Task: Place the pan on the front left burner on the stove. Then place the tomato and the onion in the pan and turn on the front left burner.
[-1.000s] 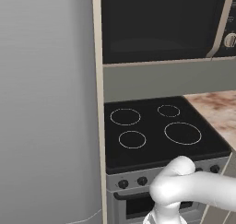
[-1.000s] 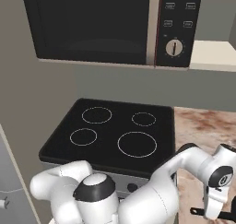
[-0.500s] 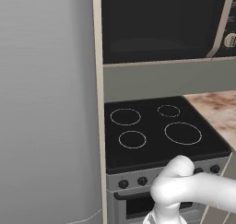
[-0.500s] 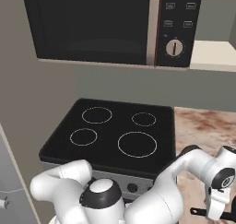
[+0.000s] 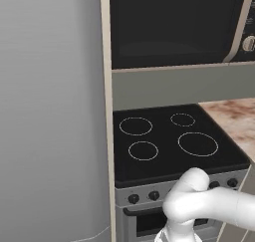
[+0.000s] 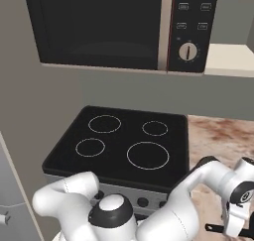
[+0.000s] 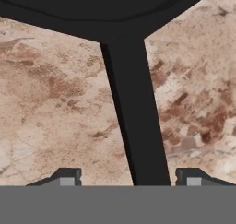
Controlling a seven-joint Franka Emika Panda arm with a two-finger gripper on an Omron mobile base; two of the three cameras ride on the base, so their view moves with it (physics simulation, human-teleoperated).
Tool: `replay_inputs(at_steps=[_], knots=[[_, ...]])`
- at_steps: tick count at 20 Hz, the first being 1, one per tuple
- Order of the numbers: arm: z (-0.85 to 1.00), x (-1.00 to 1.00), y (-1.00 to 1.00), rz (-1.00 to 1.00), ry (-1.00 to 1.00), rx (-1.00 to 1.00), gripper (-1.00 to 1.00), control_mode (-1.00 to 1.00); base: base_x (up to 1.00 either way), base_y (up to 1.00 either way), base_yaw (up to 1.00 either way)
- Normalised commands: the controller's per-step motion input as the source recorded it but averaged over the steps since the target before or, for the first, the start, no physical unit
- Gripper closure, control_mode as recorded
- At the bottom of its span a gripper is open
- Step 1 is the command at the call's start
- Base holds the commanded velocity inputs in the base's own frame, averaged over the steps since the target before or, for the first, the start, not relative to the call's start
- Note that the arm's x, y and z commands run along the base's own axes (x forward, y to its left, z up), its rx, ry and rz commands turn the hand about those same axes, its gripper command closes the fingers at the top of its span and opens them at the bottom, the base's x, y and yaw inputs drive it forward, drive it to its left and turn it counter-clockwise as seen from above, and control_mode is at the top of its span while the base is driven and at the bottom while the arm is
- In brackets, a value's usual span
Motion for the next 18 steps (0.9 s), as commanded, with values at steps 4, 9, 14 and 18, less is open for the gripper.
replay_inputs(at_steps=[4,9,14,18], knots=[[-0.36,-0.52,-0.21,-0.05,0.00,0.00,-1.00,-1.00,0.00,0.00,0.00],[-0.33,-0.49,-0.20,-0.08,0.00,0.00,-1.00,-1.00,0.00,0.00,0.00],[-0.47,-0.19,-0.09,-0.06,0.00,0.00,-1.00,-1.00,0.00,0.00,0.00],[-0.60,-0.08,0.00,-0.06,0.00,0.00,1.00,-1.00,0.00,0.00,0.00]])
